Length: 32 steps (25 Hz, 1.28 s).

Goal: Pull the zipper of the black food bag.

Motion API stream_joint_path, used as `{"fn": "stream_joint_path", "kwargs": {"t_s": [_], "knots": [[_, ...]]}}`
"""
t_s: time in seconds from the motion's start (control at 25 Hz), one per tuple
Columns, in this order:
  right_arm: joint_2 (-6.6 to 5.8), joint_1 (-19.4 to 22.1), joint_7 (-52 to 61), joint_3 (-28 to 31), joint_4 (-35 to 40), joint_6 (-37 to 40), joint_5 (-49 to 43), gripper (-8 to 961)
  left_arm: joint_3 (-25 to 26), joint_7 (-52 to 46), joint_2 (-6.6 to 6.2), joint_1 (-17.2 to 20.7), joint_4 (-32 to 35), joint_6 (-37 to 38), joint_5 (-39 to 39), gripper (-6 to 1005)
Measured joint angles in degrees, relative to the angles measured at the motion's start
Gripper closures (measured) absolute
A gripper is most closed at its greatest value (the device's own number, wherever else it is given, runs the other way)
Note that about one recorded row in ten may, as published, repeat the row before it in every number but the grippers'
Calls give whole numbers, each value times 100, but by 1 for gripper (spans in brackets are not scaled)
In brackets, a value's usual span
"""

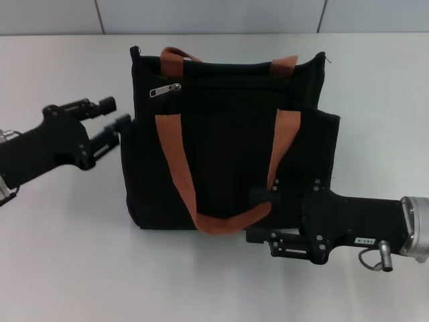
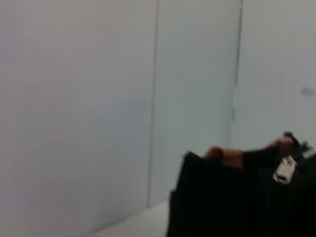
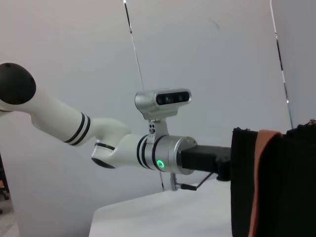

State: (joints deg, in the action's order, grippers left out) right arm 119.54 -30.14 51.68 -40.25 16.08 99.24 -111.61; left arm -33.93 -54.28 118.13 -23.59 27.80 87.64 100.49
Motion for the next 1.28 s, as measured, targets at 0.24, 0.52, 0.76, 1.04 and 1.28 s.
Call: {"fn": "stream_joint_path", "kwargs": {"t_s": [0.24, 0.52, 0.76, 1.04, 1.28], "knots": [[6, -29, 0, 0, -2, 19, 0, 347, -38, -131, 2, -210, 60, -40, 447, 572], [8, -68, 0, 0, -62, 10, 4, 347, -50, -141, -3, -277, 222, 184, 508, 530], [8, -27, 0, 0, -82, -8, 8, 347, -2, -132, -18, -224, 340, 167, 499, 529], [8, -16, 0, 0, -80, -17, 9, 347, -59, -197, 6, -213, 405, 157, 498, 535], [8, -35, 0, 13, -74, -28, 9, 347, -349, -202, 23, -282, 404, -14, 515, 443]]}}
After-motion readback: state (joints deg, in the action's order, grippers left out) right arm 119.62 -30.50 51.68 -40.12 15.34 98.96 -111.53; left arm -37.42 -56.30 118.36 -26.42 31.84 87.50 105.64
